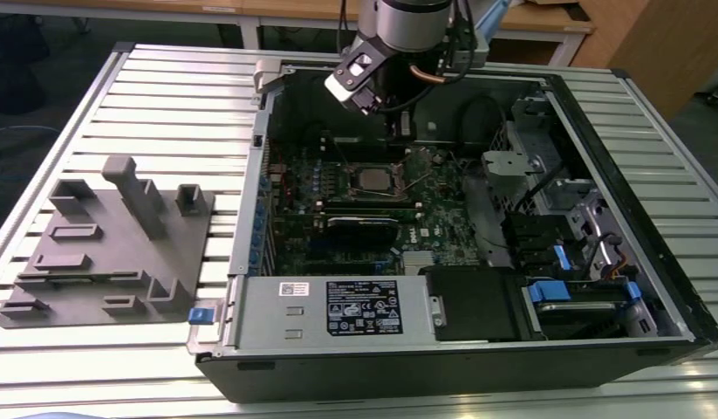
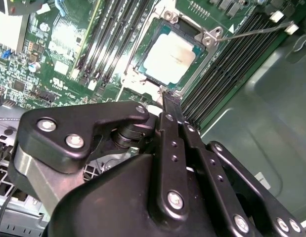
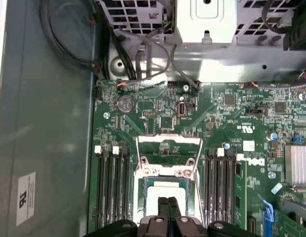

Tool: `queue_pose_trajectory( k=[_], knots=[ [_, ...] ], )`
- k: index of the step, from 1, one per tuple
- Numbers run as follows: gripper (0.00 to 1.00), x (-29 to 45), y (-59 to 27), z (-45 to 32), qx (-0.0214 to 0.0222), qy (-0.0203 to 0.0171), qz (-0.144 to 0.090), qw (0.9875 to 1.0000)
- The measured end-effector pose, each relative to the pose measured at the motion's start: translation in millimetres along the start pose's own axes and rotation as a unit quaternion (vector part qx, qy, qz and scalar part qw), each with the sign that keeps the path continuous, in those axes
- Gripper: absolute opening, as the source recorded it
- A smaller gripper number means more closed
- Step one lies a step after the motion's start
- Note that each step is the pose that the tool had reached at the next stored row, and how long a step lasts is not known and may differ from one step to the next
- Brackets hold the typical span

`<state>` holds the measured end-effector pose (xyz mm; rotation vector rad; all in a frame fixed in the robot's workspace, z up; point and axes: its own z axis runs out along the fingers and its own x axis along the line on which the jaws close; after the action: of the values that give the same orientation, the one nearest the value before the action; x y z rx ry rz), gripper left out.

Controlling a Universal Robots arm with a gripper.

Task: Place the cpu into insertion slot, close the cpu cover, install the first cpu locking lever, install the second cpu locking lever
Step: 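Close the cpu cover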

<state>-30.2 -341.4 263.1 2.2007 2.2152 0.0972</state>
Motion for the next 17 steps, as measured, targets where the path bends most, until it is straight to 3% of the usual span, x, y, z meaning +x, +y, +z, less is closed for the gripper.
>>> queue_pose_trajectory(
  k=[9, 17],
  knots=[
    [0.11, -0.1, 7.7, 0.6, 0.0, 0.0, 0.0, 1.0],
    [0.11, -0.1, 8.6, 0.7, 0.0, 0.0, 0.0, 1.0]
  ],
)
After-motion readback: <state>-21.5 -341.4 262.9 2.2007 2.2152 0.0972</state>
